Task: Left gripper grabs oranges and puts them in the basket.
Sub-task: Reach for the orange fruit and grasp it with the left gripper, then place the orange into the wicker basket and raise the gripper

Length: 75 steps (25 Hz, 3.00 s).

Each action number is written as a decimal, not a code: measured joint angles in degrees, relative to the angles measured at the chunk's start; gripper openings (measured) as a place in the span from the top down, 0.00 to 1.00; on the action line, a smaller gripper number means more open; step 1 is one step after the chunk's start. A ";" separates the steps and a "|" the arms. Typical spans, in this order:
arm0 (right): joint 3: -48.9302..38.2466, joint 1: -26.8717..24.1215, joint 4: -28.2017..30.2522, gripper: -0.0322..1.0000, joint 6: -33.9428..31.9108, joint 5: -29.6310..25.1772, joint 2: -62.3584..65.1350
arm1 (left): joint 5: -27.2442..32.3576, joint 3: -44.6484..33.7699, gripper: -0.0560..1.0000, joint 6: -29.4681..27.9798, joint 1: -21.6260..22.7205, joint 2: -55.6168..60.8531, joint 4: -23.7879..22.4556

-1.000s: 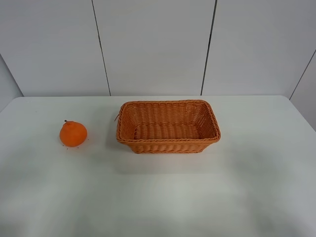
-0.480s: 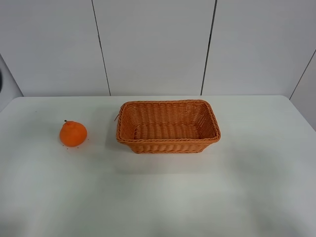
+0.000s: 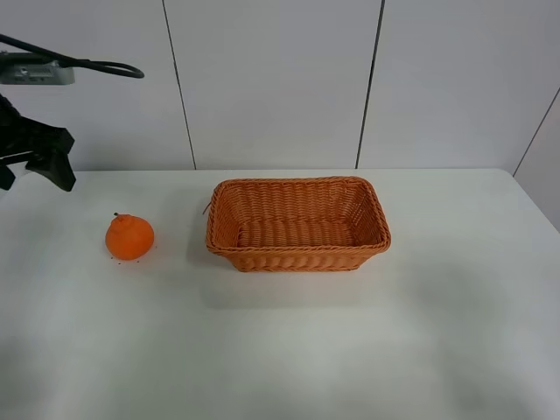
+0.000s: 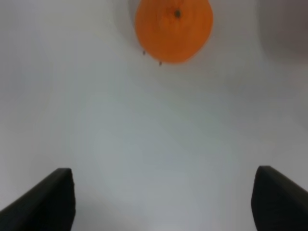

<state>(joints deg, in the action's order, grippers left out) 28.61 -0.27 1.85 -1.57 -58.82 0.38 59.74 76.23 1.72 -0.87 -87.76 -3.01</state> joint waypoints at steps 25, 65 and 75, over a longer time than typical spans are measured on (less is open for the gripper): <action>0.00 0.00 0.00 0.30 0.00 0.00 0.00 | -3.37 19.64 0.14 3.24 0.00 -34.29 3.01; 0.00 0.00 0.00 0.30 0.00 0.00 0.00 | 7.57 28.47 0.73 -2.80 0.00 -36.42 1.52; 0.00 0.00 0.00 0.30 0.00 0.00 0.00 | 8.35 35.93 0.73 -4.01 -1.24 -30.06 2.26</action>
<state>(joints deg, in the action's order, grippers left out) 28.61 -0.27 1.85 -1.57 -58.82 0.38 68.08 112.16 -2.30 -2.11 -117.82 -0.75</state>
